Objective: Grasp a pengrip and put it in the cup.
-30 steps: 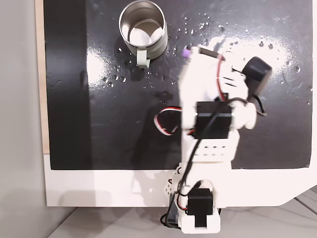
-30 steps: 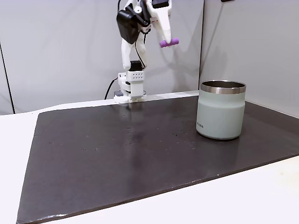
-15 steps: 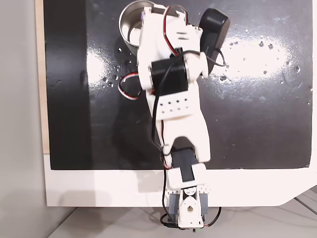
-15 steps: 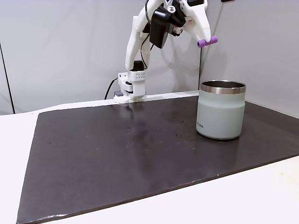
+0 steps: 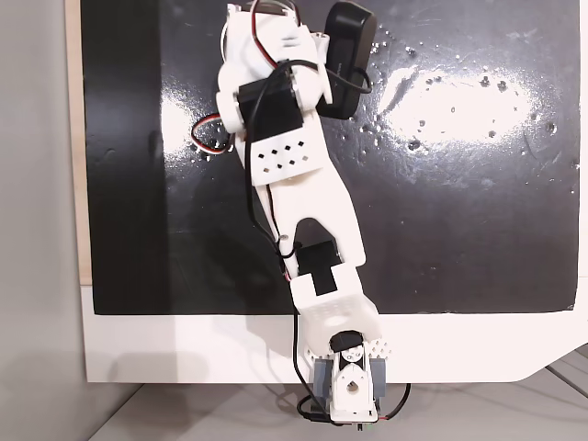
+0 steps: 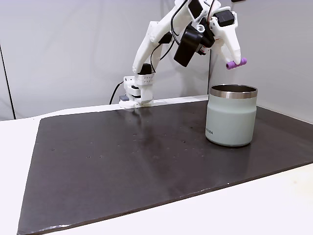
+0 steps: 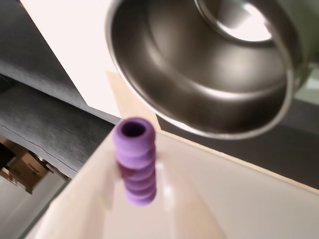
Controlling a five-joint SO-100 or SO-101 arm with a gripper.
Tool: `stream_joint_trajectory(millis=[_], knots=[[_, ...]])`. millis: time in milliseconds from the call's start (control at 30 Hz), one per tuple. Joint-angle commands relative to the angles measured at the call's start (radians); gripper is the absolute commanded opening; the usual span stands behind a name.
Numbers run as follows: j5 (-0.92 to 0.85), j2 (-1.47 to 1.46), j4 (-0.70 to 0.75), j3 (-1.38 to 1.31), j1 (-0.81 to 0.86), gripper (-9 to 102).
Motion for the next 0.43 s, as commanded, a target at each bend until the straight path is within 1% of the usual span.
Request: stream_joint_trajectory(millis=[0,100,133,400], knots=[[-0.011,0.014,-0.009,-0.058,-0.009,1],[-0.006,0.020,0.002,-0.054,-0.009,16],[-0.005,0.020,0.005,-0.054,-0.009,18],[-0.005,0.035,0.018,-0.054,-0.006,19]])
